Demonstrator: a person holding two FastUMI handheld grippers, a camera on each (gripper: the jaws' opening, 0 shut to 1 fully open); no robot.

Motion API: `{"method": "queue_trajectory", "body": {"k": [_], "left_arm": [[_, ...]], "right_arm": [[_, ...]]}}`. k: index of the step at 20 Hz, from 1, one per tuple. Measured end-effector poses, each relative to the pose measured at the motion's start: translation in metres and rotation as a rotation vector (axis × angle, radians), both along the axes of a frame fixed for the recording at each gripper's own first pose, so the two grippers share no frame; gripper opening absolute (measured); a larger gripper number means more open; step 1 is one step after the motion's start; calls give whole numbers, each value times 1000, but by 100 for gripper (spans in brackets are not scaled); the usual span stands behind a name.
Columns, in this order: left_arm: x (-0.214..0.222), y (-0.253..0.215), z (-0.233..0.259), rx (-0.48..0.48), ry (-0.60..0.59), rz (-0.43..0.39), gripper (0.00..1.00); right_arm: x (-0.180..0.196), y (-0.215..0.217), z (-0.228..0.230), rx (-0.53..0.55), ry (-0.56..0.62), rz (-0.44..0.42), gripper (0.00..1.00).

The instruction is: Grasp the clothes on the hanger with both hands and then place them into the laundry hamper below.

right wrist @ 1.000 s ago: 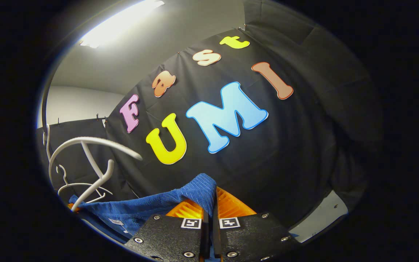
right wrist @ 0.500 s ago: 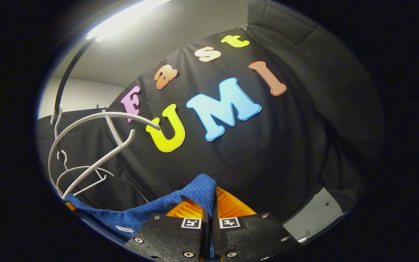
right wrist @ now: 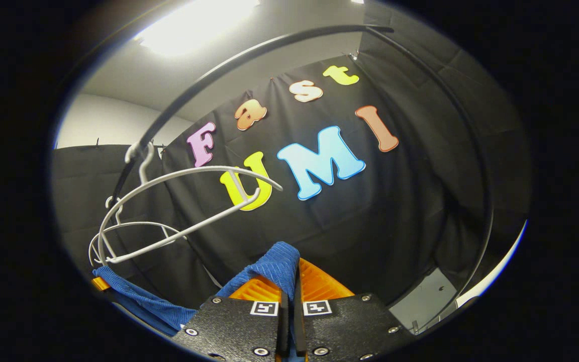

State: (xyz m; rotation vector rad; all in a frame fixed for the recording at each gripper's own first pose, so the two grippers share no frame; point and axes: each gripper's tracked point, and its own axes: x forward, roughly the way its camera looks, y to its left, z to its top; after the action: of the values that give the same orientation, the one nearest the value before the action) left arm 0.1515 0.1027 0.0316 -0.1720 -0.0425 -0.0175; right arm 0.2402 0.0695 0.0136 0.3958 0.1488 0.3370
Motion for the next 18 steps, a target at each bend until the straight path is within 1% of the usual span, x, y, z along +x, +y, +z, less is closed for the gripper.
{"method": "queue_trajectory", "body": {"k": [5,10,12,14,15,17,18], "left_arm": [[-35,-12,18,-30,-49,-69,1],[-62,-36,26,-72,-77,-144,1],[-69,-46,24,-75,-81,-164,1],[-72,-63,12,-89,-58,-188,1],[-75,-72,8,-97,-52,-202,6],[-77,-90,-6,-93,-34,-221,6],[-78,-98,-16,-85,-16,-231,1]], "right_arm": [[-63,13,20,-26,-45,29,4],[-111,26,24,-41,-58,43,4],[-125,31,19,-54,-54,50,4],[-139,37,10,-69,-36,72,4],[-148,38,8,-72,-26,82,4],[-159,46,-7,-71,-2,107,4],[-162,49,-16,-78,11,117,4]]}}
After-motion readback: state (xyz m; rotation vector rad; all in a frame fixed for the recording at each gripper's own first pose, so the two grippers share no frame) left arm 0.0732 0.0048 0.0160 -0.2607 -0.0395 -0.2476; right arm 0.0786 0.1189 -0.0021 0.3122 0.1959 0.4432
